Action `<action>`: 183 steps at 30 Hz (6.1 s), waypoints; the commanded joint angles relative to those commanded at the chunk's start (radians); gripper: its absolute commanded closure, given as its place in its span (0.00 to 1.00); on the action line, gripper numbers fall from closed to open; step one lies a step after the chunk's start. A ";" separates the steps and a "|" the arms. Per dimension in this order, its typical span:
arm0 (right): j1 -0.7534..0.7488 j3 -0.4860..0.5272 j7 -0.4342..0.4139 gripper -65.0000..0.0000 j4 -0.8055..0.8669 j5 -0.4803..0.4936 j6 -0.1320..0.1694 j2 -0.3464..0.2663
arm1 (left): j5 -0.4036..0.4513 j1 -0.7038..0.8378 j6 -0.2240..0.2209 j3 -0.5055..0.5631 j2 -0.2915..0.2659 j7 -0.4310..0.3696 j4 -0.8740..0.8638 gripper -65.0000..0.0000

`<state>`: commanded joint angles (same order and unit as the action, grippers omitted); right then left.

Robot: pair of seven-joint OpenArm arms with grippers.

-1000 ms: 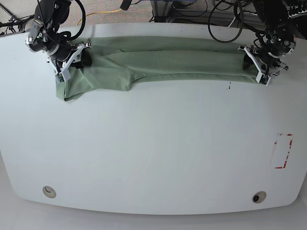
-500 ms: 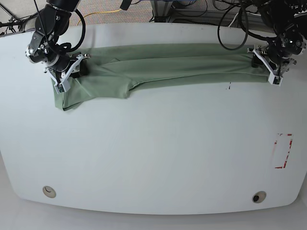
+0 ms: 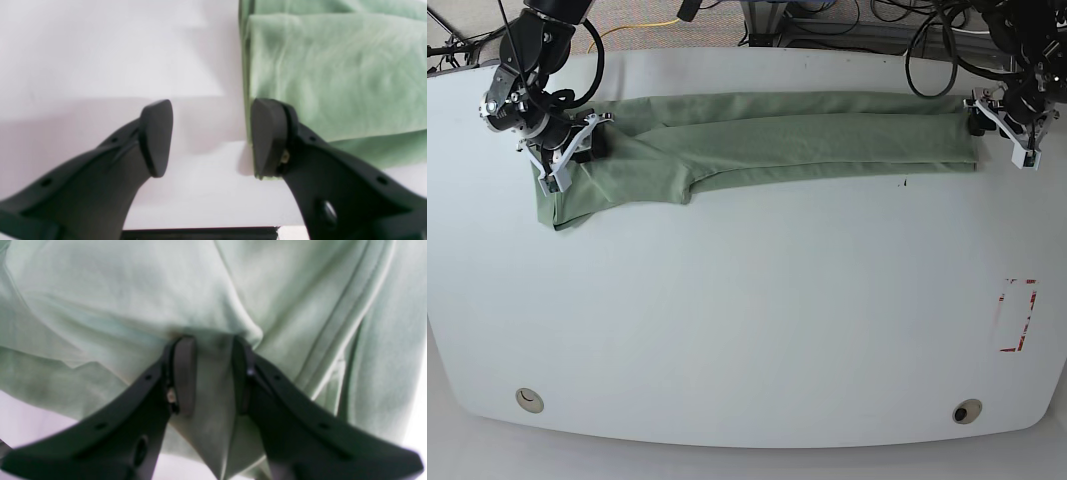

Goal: Fold the T-shirt properly
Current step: 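Release the left gripper and reposition it at the shirt's end, then grasp the shirt end with the left gripper and fold it toward the right gripper, then lift the shirt with both grippers and fold it in half toward the middle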

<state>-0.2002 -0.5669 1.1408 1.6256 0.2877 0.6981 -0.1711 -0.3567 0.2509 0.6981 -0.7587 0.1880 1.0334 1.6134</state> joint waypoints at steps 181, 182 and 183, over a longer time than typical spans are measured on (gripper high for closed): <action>0.169 -0.473 0.239 0.20 -0.315 0.588 0.000 -0.224 | -0.002 -0.052 0.000 0.683 -0.054 0.031 0.118 0.88; 0.167 -0.468 0.239 0.20 -0.316 0.589 0.000 -0.219 | 0.000 -0.055 0.000 0.681 -0.054 0.031 0.114 0.88; 0.166 -0.454 0.239 0.20 -0.316 0.589 0.000 -0.207 | 0.000 -0.055 0.000 0.681 -0.054 0.031 0.114 0.88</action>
<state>-0.0345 -1.0211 1.3802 1.3096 0.8769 0.6981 -0.3782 -0.3567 0.1956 0.6981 -0.0775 0.1343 1.0641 1.7269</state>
